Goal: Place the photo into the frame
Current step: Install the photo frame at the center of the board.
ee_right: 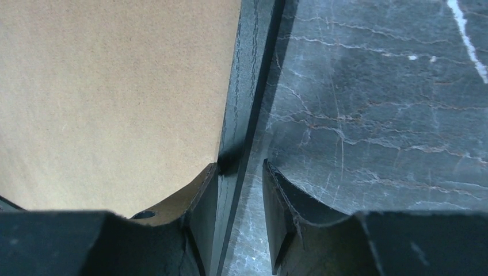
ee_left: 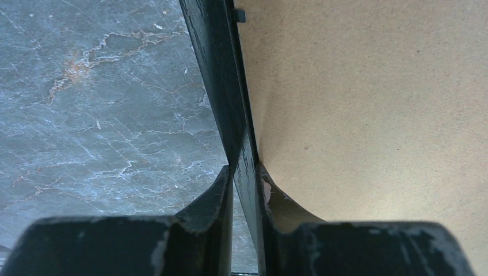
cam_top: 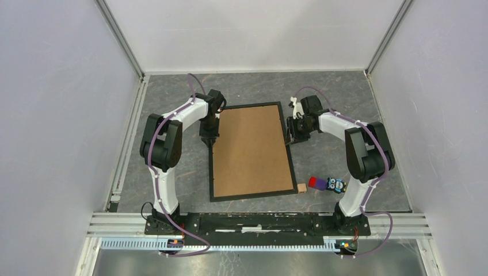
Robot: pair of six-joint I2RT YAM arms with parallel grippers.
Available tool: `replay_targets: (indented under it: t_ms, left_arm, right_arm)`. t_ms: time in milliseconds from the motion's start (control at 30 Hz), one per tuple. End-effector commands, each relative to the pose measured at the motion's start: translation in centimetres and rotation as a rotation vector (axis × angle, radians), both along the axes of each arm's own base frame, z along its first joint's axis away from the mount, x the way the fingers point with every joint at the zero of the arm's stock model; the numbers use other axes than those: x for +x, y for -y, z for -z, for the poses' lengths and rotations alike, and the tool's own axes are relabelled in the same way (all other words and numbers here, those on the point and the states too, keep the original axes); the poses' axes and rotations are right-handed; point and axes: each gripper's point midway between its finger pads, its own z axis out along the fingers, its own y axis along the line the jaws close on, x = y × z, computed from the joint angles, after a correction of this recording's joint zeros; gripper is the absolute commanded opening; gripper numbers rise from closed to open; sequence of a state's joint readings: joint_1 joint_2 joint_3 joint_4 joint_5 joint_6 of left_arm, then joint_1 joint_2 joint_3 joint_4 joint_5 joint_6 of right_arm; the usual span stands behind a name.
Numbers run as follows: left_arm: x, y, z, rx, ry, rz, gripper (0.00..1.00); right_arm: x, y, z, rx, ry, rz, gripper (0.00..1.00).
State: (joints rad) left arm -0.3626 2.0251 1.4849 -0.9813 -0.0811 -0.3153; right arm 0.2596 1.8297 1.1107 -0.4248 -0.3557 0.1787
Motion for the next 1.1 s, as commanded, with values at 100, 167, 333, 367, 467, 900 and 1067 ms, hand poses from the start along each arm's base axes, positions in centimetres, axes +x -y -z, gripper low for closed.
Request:
replay_targets:
  t_ms: [100, 167, 333, 367, 467, 900, 1067]
  left_arm:
    - [-0.8, 1.4, 0.6, -0.033, -0.019, 0.063, 0.22]
    - [-0.9, 1.5, 0.6, -0.035, -0.019, 0.065, 0.22]
    - [-0.9, 1.6, 0.5, -0.039, -0.018, 0.067, 0.22]
    - [-0.9, 1.6, 0.5, -0.039, -0.017, 0.067, 0.22]
    - [-0.9, 1.5, 0.4, -0.036, -0.015, 0.066, 0.22]
    - [-0.9, 1.4, 0.2, -0.031, -0.005, 0.060, 0.26]
    - [-0.8, 1.6, 0.3, -0.055, -0.004, 0.045, 0.31]
  right_arm:
    - [-2.3, -0.3, 4.8, -0.169, -0.081, -0.012, 0.39]
    - [-2.5, -0.1, 5.3, -0.217, -0.083, -0.008, 0.39]
    - [-2.7, 1.4, 6.5, -0.416, -0.073, 0.005, 0.40]
    - [-2.5, 1.3, 6.4, -0.440, -0.064, -0.007, 0.40]
    - [-2.6, -1.1, 5.1, -0.319, -0.049, -0.060, 0.42]
    - [0.4, -4.4, -1.8, 0.114, 0.055, -0.030, 0.50]
    - [0.8, -4.6, -1.4, 0.159, 0.040, -0.002, 0.50]
